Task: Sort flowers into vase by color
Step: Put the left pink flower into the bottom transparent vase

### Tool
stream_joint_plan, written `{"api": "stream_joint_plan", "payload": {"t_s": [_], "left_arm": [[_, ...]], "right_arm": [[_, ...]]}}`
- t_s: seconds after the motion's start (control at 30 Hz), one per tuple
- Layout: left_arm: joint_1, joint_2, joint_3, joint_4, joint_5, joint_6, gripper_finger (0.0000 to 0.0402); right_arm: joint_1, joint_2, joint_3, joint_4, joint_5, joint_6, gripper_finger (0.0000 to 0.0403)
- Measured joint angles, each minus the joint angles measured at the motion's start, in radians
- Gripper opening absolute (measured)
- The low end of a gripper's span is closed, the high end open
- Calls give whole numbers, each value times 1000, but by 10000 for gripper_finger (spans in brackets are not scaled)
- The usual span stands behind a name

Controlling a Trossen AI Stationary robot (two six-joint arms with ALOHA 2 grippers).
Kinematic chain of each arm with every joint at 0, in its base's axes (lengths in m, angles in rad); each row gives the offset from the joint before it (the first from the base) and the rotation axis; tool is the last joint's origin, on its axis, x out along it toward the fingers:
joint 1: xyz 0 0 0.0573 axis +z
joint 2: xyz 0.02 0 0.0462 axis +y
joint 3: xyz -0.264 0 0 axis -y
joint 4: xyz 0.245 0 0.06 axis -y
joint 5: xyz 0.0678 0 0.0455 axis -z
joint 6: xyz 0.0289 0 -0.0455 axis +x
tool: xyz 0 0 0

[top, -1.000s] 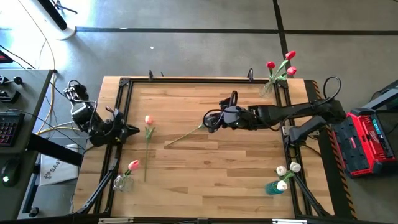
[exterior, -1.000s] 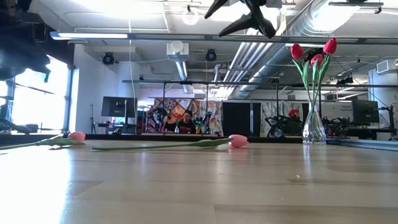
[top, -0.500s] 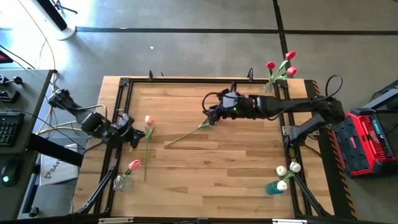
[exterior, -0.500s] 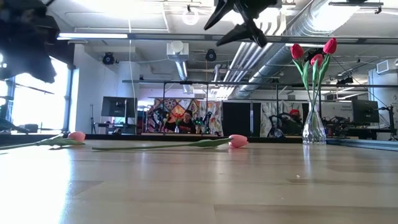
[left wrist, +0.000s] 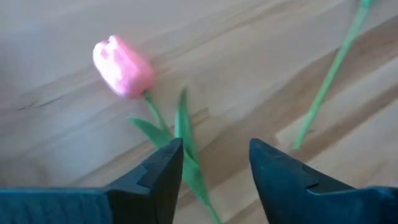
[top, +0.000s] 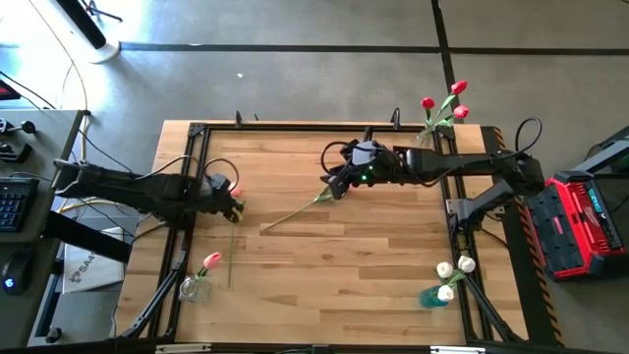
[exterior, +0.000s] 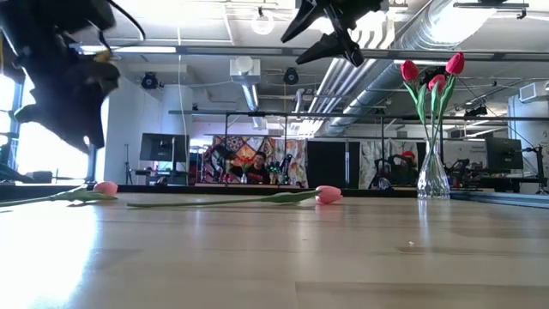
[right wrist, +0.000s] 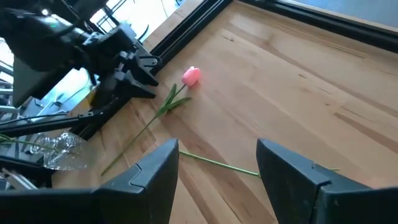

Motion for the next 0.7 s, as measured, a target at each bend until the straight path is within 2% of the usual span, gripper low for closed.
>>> {"api": "stream_joint_plan", "payload": {"t_s": [0.13, 0.3, 0.53, 0.7], "left_arm": [[85, 77, 0, -3, 71, 26, 192], [143, 184, 0, -2, 103, 26, 195], [194, 344, 0, 24, 111, 67, 193], [221, 423, 0, 101, 149, 44, 174]], "right_arm": [[-16, 0, 0, -1, -18, -2, 204], [-26, 0, 0, -18, -31, -36, 204], [-32, 0, 0, -23, -51, -71, 204], [-32, 0, 0, -26, -59, -79, 204]]}}
